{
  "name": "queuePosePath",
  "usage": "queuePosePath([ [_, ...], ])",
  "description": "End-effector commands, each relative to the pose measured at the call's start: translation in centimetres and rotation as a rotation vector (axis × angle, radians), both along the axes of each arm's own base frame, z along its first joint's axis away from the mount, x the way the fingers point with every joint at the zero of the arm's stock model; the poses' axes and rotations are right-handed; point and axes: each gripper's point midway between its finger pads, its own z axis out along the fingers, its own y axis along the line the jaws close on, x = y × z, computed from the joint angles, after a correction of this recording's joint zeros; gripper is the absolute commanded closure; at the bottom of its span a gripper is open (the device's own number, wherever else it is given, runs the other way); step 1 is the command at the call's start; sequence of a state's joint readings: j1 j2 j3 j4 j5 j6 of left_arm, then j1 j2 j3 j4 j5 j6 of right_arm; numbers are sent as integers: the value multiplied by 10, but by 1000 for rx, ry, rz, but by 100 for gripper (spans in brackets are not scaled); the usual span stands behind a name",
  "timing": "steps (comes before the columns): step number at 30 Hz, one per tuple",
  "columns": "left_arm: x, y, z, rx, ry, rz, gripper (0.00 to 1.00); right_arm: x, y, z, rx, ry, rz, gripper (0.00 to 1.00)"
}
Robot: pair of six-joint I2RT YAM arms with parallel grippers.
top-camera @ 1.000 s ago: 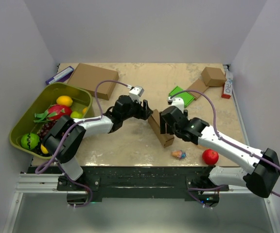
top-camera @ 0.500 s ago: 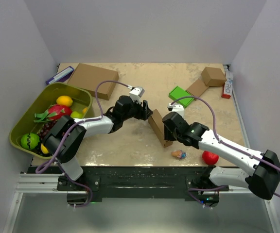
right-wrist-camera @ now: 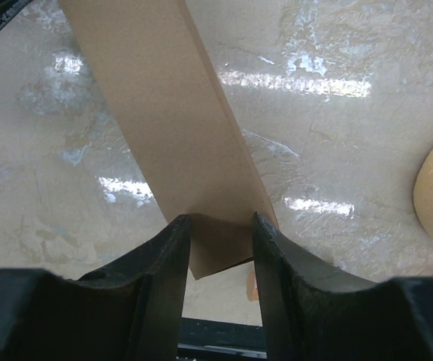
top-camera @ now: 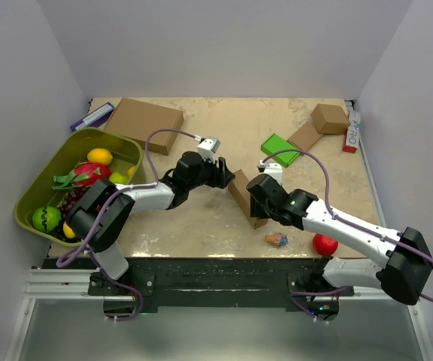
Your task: Fold the paper box
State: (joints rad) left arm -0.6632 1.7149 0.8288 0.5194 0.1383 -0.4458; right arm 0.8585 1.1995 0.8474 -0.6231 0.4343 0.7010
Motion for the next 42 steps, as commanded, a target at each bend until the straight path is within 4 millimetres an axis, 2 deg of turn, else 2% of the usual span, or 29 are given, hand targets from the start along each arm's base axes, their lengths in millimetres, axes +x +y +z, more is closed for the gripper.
queuePosePath([
  [1,-7,12,-13,111,65,-8,36,-8,-10,3,-52,47,-13,43],
  [3,0,7,9,87,25,-8,31,-1,-6,18,-41,12,-11,37],
  [4,1,7,14,89,18,-11,30,0,-6,21,-39,5,-8,33],
  [6,6,3,34,70,-18,-12,26,4,-3,30,-29,-10,2,31],
  [9,9,2,54,56,-51,-12,24,11,-4,34,-17,-17,13,26],
  [12,5,3,64,36,-60,-18,23,18,-1,35,40,-15,61,16],
  [13,4,3,67,20,-63,-16,23,20,8,37,84,-18,92,14],
  [14,0,3,63,15,-53,-22,23,23,6,37,92,-23,97,9],
  [15,-1,2,67,-9,-58,-23,23,26,7,37,105,-30,98,8],
  [20,-13,-4,45,-30,1,-71,25,35,0,22,134,-6,92,11],
  [22,-16,-7,41,-54,10,-86,26,41,0,19,162,-16,92,18],
  [27,-23,-3,12,-38,50,-85,33,38,0,-3,149,20,111,36],
  [31,-31,2,-10,-19,92,-85,40,36,1,-4,155,25,106,41],
  [37,-42,19,-30,14,123,-46,41,24,16,11,213,9,164,41],
  [42,-50,32,-32,29,133,-20,39,14,33,4,171,22,199,43],
])
